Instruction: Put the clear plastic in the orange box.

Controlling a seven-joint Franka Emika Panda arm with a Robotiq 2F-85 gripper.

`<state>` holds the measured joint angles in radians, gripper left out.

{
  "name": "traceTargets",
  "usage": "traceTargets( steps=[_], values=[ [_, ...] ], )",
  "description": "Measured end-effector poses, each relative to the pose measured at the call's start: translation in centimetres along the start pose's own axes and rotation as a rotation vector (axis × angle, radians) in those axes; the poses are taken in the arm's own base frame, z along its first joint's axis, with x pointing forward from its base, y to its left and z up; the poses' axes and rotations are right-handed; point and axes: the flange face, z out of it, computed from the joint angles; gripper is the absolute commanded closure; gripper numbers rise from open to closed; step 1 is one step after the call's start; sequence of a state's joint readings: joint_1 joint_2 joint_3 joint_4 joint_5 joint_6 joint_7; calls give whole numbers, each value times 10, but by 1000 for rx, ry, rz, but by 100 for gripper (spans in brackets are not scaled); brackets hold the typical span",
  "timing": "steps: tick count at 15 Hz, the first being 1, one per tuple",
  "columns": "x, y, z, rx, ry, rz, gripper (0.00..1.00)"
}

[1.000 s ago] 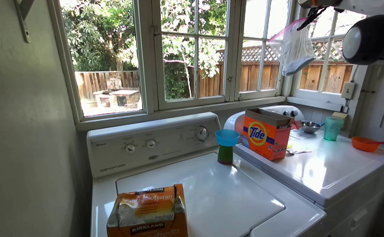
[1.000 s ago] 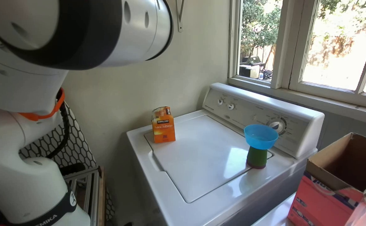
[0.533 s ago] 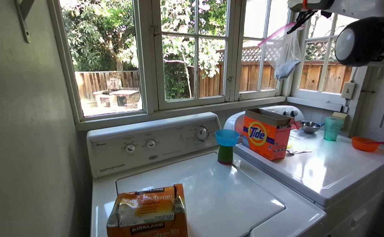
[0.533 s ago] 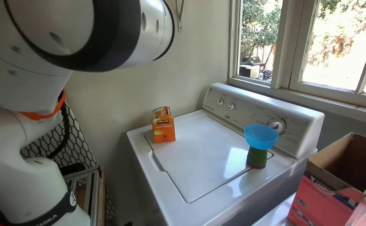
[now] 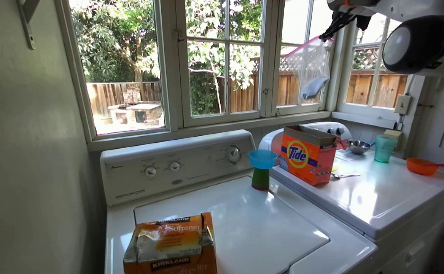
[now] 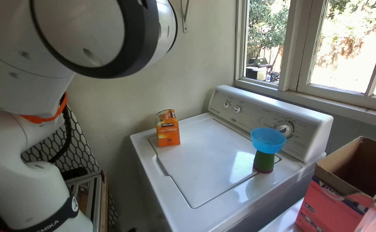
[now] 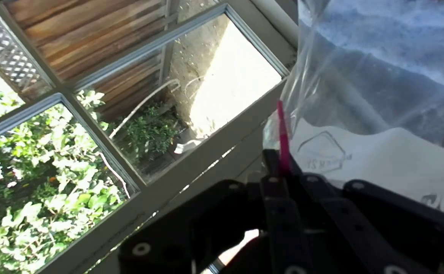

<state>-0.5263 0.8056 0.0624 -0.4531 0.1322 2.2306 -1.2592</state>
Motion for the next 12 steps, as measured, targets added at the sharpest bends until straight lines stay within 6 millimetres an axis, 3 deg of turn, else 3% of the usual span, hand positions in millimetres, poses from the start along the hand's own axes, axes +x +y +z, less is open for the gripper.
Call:
traceTargets(
  steps=[6,12],
  values=[
    [-1,-19,5,263,159,30,99],
    [-33,-36,3,506,171,-88,99]
  ],
)
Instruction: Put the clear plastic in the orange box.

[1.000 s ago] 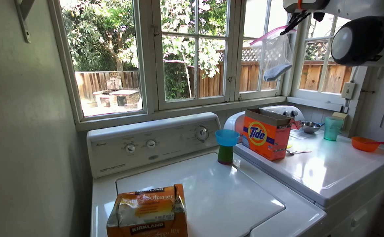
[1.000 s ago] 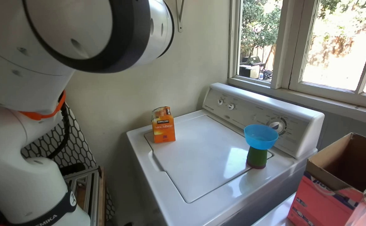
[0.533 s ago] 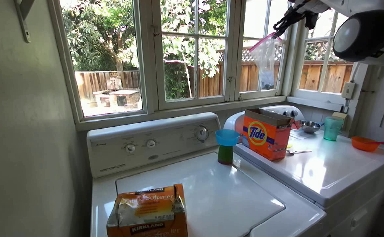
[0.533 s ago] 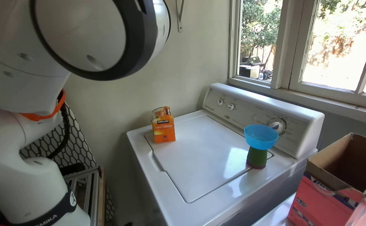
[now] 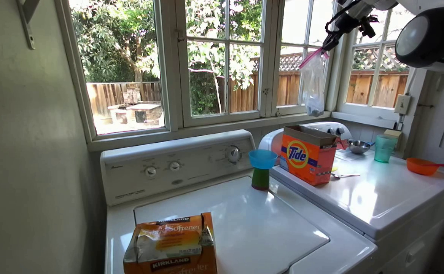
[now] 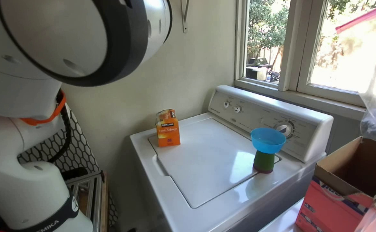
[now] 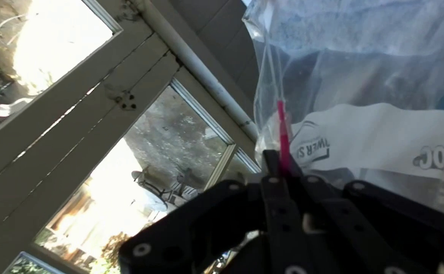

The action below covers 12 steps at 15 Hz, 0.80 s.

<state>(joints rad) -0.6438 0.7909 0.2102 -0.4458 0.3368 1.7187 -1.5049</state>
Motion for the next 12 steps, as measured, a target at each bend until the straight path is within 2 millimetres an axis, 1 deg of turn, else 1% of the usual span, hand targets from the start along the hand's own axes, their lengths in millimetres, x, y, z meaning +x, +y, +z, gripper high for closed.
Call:
traceTargets(
  steps=[2,5,8,9,12],
  values=[
    [-11,-7,0,68,-5,-46,99],
    [-20,-16,2,152,-6,-119,99],
    [-24,-25,6,235,1,-193,99],
    [-25,-28,7,258,3,-212,96],
    [-27,-29,10,265,0,-213,96]
  ],
)
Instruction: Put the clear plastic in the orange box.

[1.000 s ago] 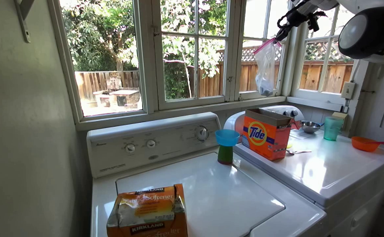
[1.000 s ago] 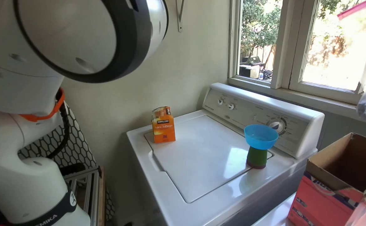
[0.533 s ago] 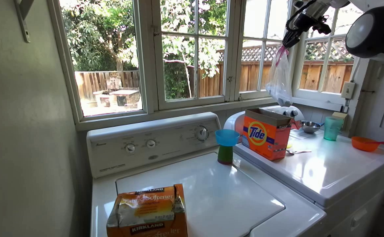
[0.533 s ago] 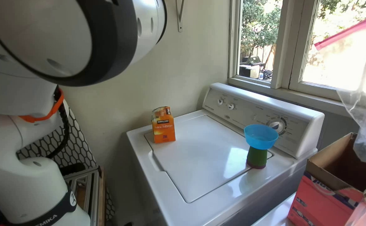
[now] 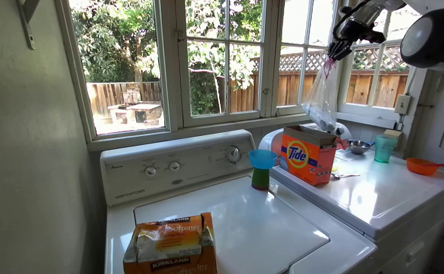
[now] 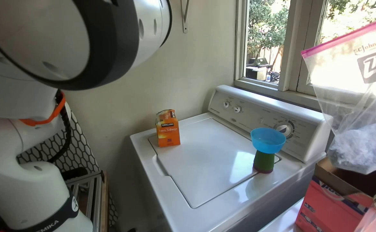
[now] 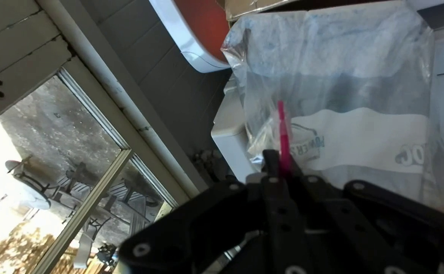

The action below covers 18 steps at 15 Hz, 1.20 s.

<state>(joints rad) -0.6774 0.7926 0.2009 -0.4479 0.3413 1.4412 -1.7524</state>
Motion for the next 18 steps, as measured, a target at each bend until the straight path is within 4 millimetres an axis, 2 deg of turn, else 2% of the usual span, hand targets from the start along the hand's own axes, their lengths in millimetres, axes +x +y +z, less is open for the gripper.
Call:
traceTargets(
  steps=[1,5,11,18],
  values=[
    [0,0,0,1,0,0,99],
    [2,1,4,7,0,-6,99],
    [17,-1,29,89,13,-106,99],
    [7,-12,49,196,32,-172,99]
  ],
)
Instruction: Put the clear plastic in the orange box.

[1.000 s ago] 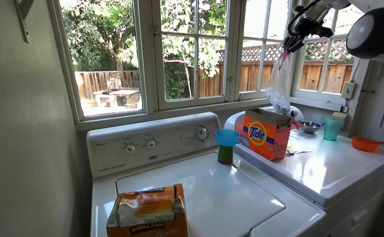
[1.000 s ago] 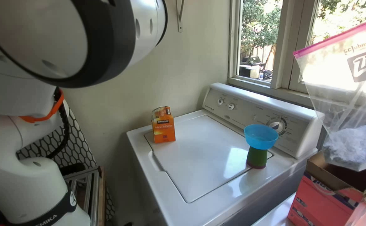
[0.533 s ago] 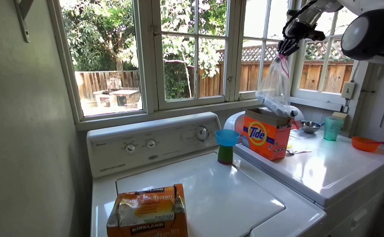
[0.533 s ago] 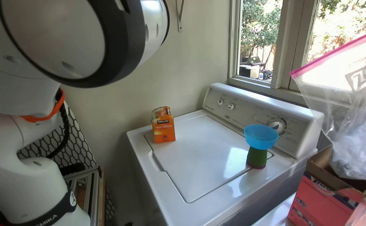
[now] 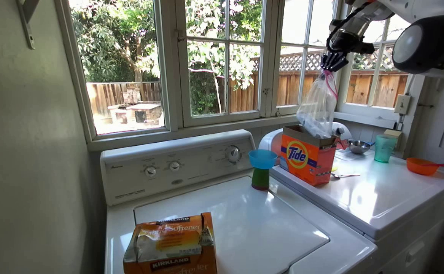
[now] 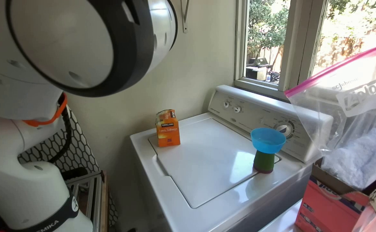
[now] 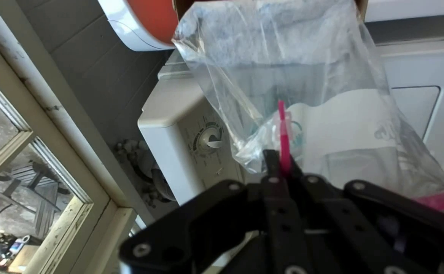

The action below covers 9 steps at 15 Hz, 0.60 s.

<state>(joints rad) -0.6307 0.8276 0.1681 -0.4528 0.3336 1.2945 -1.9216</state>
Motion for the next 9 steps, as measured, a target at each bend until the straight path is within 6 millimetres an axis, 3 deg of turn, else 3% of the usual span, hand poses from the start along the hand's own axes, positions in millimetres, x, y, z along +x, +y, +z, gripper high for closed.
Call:
traceTargets(
  steps=[9],
  values=[
    [1,-3,44,162,20,-35,99]
  ],
)
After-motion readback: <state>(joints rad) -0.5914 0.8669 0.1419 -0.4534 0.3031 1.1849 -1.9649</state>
